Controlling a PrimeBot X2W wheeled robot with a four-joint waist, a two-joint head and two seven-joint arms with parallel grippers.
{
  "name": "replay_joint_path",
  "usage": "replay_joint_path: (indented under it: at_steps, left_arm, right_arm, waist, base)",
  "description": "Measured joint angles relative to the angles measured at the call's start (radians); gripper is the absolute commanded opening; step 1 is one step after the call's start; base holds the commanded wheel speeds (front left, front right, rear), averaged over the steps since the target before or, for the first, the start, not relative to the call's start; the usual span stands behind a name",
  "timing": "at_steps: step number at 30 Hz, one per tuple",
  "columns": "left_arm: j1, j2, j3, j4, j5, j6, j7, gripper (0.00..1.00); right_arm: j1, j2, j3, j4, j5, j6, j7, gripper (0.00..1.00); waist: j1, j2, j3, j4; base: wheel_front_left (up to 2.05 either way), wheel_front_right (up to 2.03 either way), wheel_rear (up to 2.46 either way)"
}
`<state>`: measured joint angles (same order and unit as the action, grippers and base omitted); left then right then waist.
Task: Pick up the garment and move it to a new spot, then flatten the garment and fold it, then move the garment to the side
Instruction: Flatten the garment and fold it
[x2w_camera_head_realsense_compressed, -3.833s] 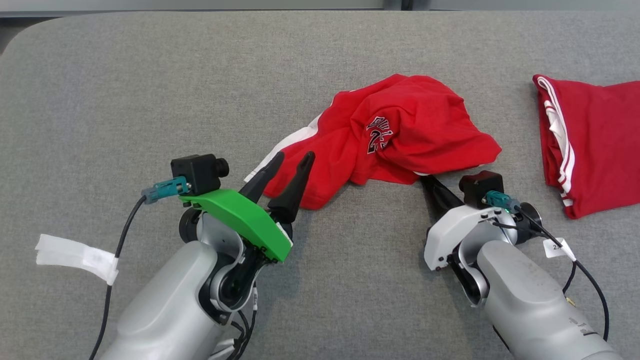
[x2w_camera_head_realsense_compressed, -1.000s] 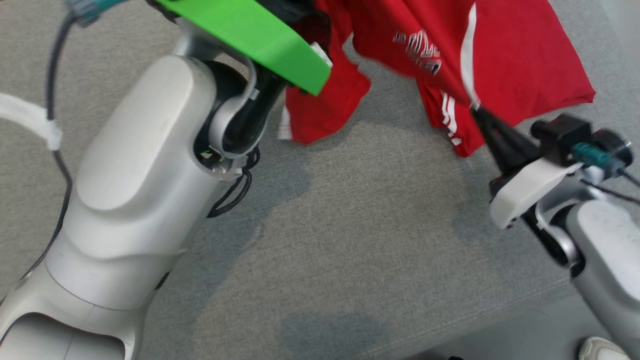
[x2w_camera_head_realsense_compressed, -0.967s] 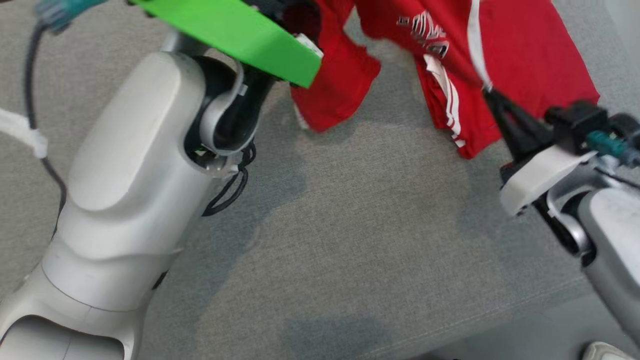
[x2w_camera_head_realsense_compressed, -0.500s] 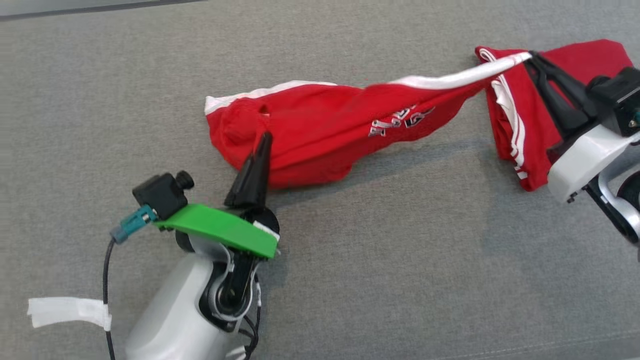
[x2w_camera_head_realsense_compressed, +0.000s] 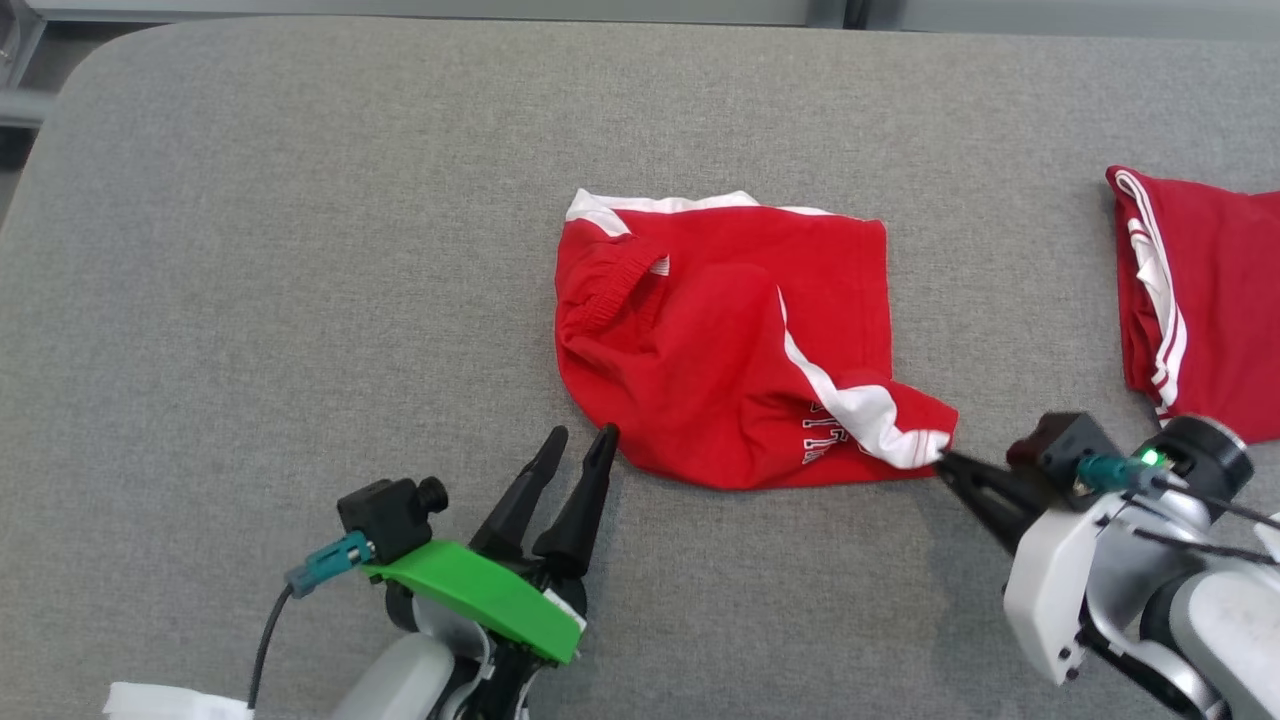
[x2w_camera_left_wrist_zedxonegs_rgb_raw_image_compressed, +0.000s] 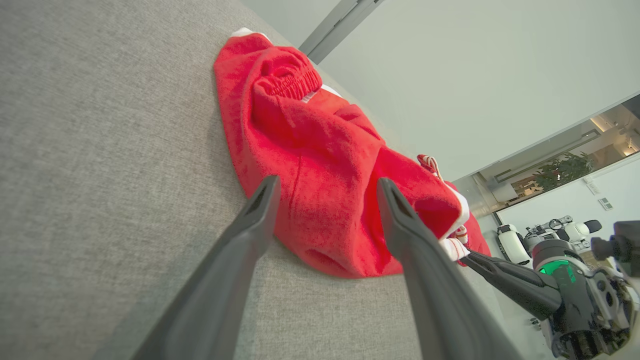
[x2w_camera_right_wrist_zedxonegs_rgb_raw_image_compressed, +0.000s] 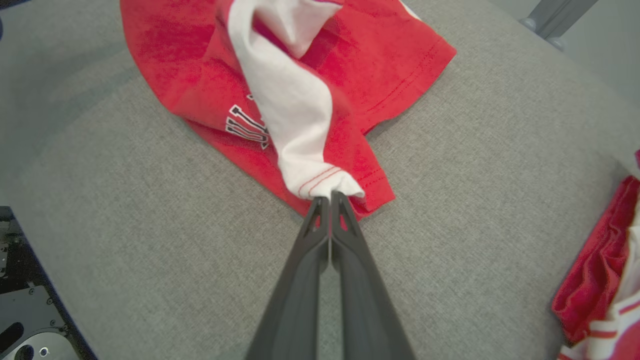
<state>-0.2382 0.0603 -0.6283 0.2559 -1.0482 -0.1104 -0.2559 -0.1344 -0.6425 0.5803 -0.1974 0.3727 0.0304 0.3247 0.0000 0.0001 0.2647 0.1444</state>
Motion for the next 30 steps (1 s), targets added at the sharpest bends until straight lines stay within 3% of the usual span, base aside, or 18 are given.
replay_joint_path:
  at_steps: [6,11,15,21,30]
  left_arm:
    - [0.001,0.089,0.021,-0.045,0.062,-0.001,0.0,1.0]
    - [-0.138,0.083,0.021,-0.144,0.128,-0.001,0.0,1.0]
    - [-0.23,0.072,-0.004,-0.19,0.168,0.002,0.027,1.0]
    - [-0.287,0.047,-0.159,-0.179,0.215,0.002,0.181,1.0]
    - [-0.391,0.08,-0.215,0.012,0.319,0.109,0.382,1.0]
  right_arm:
    - [0.105,0.016,0.152,0.002,0.007,0.052,0.068,0.0]
    - [0.181,0.022,0.273,0.074,-0.002,0.075,0.114,0.0]
    - [0.172,0.056,0.3,0.124,-0.014,0.075,0.126,0.0]
    - [0.128,0.102,0.304,0.178,-0.021,0.085,0.126,0.0]
    - [0.058,0.169,0.339,0.22,-0.033,0.104,0.115,0.0]
  waist:
    - [0.0,0.0,-0.022,-0.005]
    - [0.0,0.0,-0.024,-0.022]
    - [0.0,0.0,-0.02,-0.044]
    - [0.0,0.0,-0.005,-0.087]
    - [0.0,0.0,0.041,-0.164]
  base:
    - [0.0,0.0,0.0]
    - [0.0,0.0,0.0]
    - [0.0,0.0,0.0]
    - [0.0,0.0,0.0]
    - [0.0,0.0,0.0]
